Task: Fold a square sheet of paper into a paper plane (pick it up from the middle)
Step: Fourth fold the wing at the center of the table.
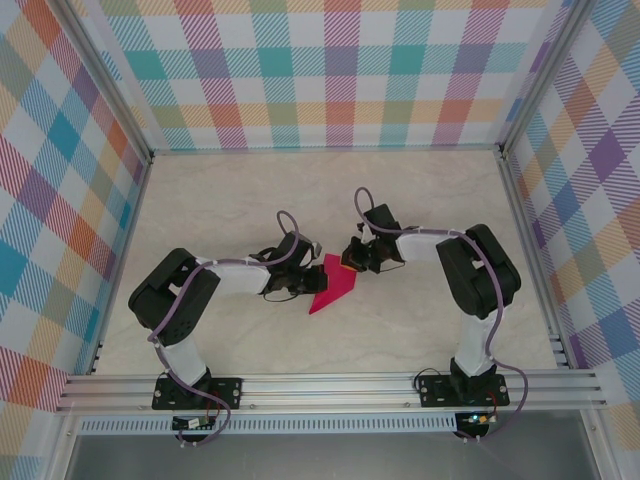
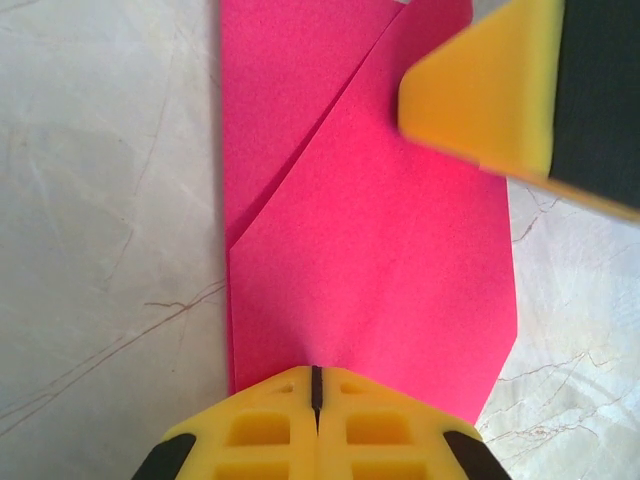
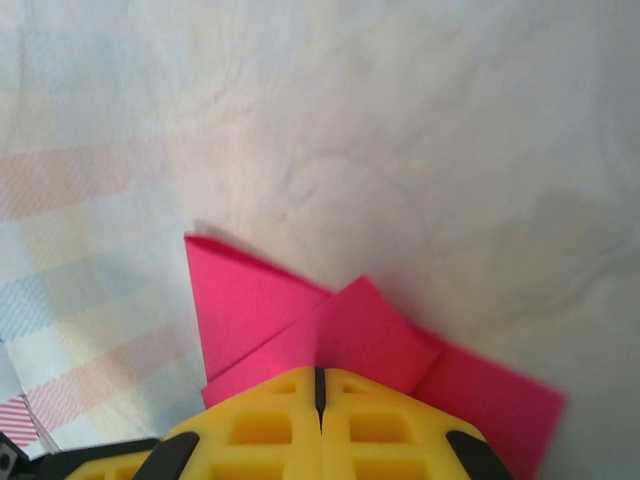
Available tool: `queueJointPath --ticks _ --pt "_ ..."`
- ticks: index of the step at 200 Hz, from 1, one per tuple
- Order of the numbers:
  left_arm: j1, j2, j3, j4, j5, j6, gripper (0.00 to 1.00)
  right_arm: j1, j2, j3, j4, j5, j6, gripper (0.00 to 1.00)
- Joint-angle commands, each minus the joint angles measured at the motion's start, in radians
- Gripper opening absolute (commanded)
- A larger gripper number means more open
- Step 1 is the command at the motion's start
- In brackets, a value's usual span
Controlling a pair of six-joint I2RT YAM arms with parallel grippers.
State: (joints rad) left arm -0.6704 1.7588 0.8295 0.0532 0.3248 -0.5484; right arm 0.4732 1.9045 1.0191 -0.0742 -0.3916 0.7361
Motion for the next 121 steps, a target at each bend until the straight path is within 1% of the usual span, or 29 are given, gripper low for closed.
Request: queueJointPath --ticks 1,27,50,71,92,121 --pt "0.008 0.056 -0.037 -0.190 -0.040 0.027 0.00 -0.089 0.054 0.035 0.020 0.110 -0.037 0.04" --pt "0.008 0.057 -0.033 -0.185 -0.036 0.026 0.00 -0.125 0.037 0.078 -0.002 0.109 -0.063 0.04" --pt "0.006 0.060 -0.029 -0.173 -0.030 0.021 0.00 -0.128 -0.049 0.084 -0.022 0.112 -0.083 0.05" --pt "0.002 0.059 -0.024 -0.170 -0.035 0.019 0.00 -0.122 -0.138 0.038 -0.016 0.056 -0.069 0.06" --pt "0.000 0.058 -0.021 -0.169 -0.039 0.013 0.00 -0.071 -0.192 -0.017 -0.025 0.018 -0.047 0.06" --pt "-0.002 0.055 -0.019 -0.168 -0.040 0.009 0.00 0.013 -0.188 -0.058 -0.024 -0.012 0.014 0.06"
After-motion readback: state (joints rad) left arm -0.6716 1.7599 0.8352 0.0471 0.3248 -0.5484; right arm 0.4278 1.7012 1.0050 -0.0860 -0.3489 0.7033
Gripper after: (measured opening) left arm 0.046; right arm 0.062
